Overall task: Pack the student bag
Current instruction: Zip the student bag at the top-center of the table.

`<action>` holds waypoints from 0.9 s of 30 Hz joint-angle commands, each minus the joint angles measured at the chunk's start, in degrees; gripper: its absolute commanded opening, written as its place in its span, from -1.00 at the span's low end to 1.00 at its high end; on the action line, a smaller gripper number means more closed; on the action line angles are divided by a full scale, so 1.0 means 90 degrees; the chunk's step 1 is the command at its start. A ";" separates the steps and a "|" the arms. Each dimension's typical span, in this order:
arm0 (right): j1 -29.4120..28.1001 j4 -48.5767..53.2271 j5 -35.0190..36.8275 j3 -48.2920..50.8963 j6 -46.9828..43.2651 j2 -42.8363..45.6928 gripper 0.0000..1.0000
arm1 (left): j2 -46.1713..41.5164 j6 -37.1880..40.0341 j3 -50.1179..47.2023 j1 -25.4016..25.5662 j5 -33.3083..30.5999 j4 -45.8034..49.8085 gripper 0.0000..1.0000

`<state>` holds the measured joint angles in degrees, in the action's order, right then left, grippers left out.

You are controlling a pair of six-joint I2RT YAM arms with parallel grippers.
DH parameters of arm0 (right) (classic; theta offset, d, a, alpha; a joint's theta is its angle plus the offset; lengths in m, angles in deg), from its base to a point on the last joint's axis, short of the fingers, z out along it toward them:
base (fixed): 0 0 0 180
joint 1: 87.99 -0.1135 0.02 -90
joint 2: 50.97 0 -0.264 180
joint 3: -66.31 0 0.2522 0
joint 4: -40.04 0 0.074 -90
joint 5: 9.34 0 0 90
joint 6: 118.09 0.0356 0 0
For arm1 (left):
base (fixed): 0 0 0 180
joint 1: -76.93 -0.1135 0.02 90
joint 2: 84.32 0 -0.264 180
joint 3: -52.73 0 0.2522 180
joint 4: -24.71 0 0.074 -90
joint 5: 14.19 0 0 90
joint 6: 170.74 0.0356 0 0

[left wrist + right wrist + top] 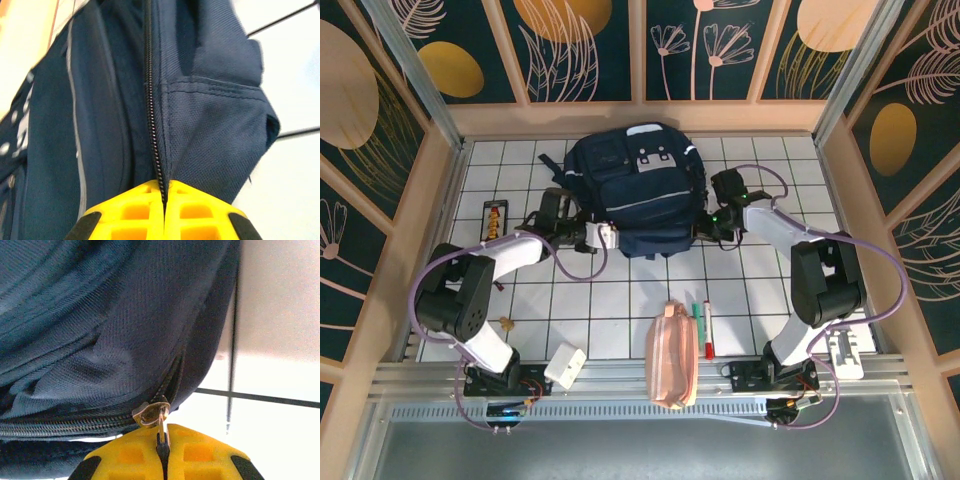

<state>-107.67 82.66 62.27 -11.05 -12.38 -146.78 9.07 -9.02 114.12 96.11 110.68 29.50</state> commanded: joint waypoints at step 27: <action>-0.1153 -0.0847 -0.2429 -0.0324 -0.1074 0.0072 -1.00 | 0.0164 -0.2090 0.0579 0.1100 -0.0415 -0.0019 0.04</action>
<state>-117.47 74.66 43.47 -13.02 -16.71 -146.69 9.48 -26.11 118.23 106.18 109.54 29.61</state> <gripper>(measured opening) 0.053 0.498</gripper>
